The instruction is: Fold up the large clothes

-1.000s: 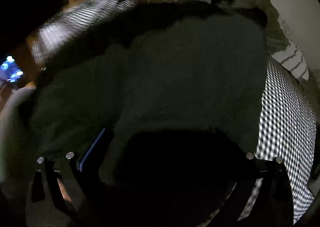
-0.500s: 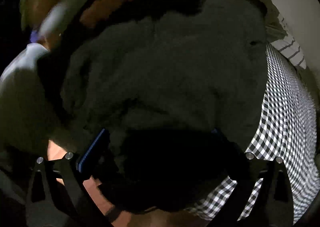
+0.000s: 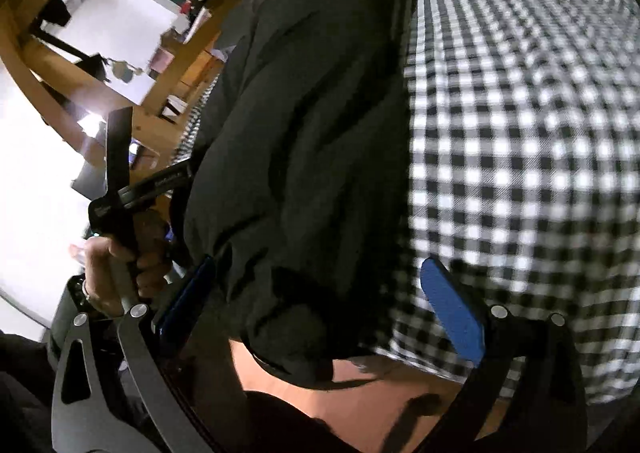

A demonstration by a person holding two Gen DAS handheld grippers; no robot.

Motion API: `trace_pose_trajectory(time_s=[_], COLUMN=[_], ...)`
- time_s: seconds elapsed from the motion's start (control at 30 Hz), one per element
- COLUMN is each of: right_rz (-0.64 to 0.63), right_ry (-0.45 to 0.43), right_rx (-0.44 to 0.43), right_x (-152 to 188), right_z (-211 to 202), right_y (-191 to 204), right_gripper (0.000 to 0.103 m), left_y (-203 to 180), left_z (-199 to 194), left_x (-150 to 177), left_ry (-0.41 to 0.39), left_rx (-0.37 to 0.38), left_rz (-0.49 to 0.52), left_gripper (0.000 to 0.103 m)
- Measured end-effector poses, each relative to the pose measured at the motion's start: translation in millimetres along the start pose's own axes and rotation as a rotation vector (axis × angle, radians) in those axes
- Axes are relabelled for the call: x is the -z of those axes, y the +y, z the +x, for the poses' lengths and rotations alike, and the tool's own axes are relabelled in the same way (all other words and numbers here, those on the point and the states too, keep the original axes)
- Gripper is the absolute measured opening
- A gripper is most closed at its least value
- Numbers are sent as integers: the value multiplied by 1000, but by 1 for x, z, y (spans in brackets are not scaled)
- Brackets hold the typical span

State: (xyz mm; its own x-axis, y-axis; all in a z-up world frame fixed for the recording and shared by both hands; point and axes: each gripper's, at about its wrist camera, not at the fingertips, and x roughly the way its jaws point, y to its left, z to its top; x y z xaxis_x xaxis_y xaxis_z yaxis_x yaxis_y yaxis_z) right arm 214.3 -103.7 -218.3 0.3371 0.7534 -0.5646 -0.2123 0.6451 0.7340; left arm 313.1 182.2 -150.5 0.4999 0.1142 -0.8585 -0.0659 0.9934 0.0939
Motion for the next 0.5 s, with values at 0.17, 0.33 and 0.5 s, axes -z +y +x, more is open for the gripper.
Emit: trace_pose_trajectory(time_s=[0.17, 0.33, 0.5], right_rz=[79, 237, 311], right_ry=[93, 149, 147], right_rx=[-169, -286, -265], right_x=[11, 20, 24], right_z=[33, 69, 79], right_y=[-7, -24, -25], right_gripper=[100, 99, 63], left_y=[5, 5, 5], left_z=[3, 3, 3], left_x=[5, 10, 16], left_ry=[20, 32, 42], left_rx=[42, 61, 74], left_rz=[-26, -47, -62], left_gripper=[97, 97, 97])
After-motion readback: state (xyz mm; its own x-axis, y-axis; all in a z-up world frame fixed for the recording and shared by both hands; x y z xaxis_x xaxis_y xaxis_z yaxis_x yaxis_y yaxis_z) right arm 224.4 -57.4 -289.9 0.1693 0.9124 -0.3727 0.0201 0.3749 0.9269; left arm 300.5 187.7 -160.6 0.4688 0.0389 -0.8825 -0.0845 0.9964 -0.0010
